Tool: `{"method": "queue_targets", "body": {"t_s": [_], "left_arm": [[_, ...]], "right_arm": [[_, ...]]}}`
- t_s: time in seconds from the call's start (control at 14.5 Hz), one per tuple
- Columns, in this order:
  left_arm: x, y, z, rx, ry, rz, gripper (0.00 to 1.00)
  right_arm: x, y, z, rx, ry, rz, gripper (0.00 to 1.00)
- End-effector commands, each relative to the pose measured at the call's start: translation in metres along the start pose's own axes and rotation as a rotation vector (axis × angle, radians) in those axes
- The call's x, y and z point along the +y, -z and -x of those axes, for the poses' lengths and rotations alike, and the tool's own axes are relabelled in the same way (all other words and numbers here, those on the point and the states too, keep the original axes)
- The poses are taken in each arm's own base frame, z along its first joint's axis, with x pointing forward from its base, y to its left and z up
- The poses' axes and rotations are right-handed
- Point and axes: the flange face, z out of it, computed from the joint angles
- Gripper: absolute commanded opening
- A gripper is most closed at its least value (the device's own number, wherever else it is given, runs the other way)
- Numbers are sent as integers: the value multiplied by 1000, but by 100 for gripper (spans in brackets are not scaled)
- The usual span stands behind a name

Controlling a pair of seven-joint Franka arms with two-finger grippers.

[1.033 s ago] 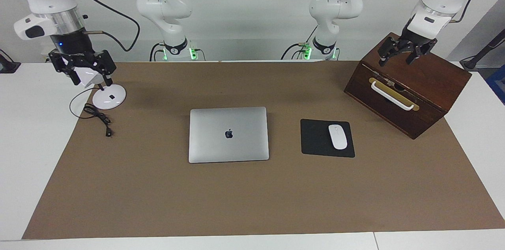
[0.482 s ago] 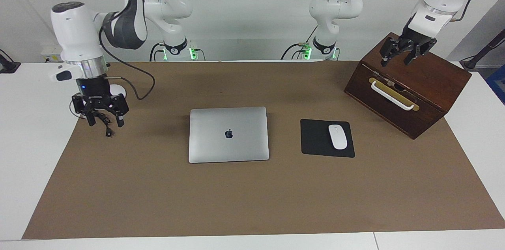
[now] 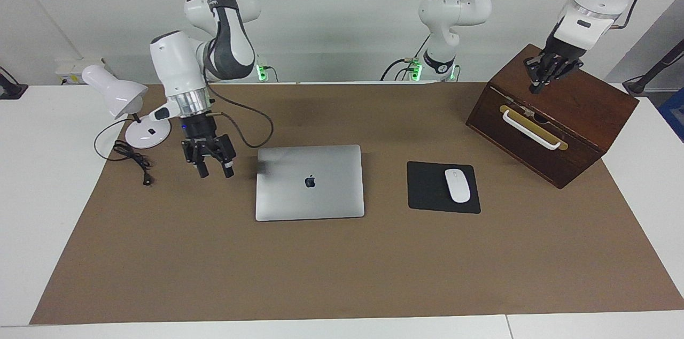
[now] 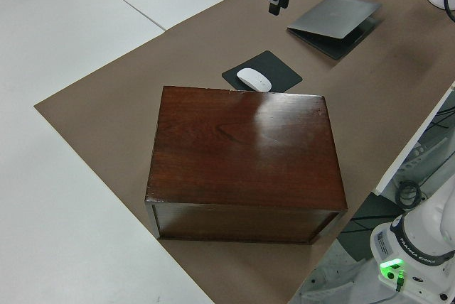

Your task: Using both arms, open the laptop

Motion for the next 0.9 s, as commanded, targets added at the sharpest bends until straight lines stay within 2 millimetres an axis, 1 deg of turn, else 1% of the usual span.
{"method": "queue_targets", "body": {"t_s": [0.0,0.14,0.28,0.41,0.48,0.62,0.83], "left_arm": [[5,-3,5,12,0,12,0],[22,-12,10,28,-25,17,0],[28,-31,18,64,-42,23,0],[50,-51,34,108,-83,49,0],[63,-63,43,136,-104,76,0],[86,-81,60,200,-137,105,0],[105,-108,89,250,-167,149,0]], "right_arm": [[-12,6,32,12,-180,-57,99],[-33,7,57,6,-334,-111,99],[-45,8,79,3,-413,-128,99],[-58,12,98,3,-458,-140,99],[-64,14,105,3,-451,-144,99],[-76,17,118,-2,-427,-152,99],[-79,17,125,-20,-413,-157,99]]}}
